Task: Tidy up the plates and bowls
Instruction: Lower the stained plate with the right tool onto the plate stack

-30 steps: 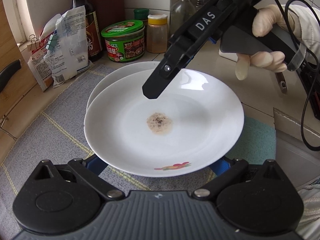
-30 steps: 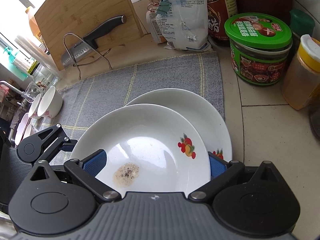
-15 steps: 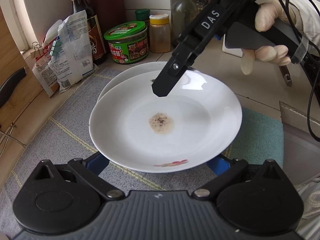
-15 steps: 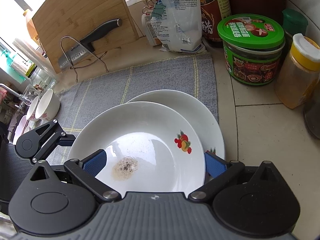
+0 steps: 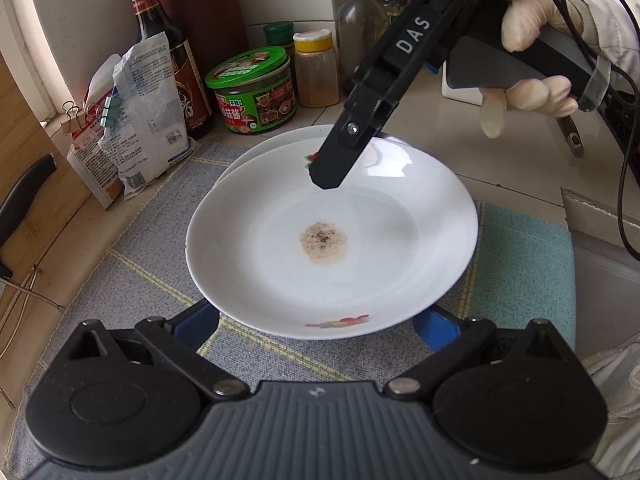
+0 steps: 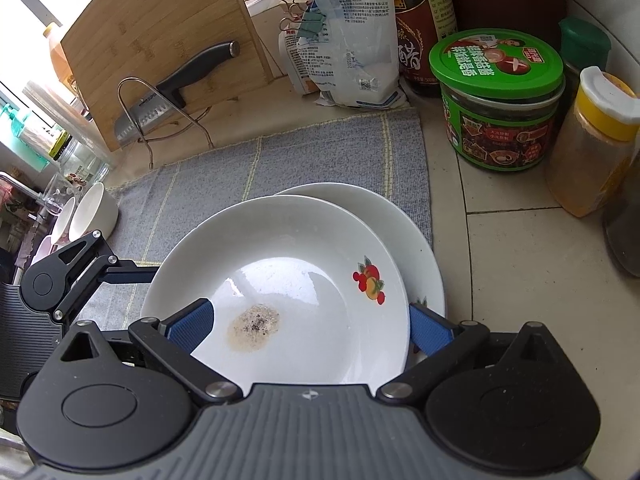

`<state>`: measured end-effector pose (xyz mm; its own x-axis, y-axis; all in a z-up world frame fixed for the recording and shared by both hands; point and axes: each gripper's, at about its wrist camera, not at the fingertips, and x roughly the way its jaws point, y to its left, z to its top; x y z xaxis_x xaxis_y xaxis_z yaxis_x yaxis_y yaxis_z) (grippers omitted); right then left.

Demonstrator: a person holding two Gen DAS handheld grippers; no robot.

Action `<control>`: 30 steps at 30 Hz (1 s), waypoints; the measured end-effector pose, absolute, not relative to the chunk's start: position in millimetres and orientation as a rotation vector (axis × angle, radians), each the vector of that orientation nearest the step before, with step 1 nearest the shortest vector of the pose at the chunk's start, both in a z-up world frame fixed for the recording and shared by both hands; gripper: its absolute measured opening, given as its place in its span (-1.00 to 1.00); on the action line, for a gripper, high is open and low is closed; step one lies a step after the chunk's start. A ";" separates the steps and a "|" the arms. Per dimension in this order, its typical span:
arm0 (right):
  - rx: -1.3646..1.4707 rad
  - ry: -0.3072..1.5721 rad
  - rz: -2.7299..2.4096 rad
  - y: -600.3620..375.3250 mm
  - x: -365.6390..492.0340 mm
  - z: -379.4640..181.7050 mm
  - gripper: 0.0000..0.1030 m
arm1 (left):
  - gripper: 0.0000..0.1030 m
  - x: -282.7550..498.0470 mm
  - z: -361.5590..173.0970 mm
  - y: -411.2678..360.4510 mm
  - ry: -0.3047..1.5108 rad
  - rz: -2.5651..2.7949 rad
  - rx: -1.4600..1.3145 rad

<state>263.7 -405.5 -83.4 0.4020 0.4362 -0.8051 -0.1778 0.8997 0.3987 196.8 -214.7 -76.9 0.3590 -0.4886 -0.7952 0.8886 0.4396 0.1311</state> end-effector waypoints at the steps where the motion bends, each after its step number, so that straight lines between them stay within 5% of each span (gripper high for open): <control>1: 0.269 1.092 0.392 -406.3 263.5 -83.2 1.00 | 0.98 197.3 -77.6 -215.7 0.754 -0.968 0.623; 30: 0.194 1.108 0.332 -394.9 264.8 -79.6 1.00 | 0.97 198.7 -76.4 -212.3 0.759 -0.977 0.627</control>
<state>264.8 -394.9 -79.6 0.4041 0.3567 -0.8423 -0.1652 0.9342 0.3163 198.7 -212.3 -76.4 0.3499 -0.4905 -0.7981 0.8947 0.4274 0.1296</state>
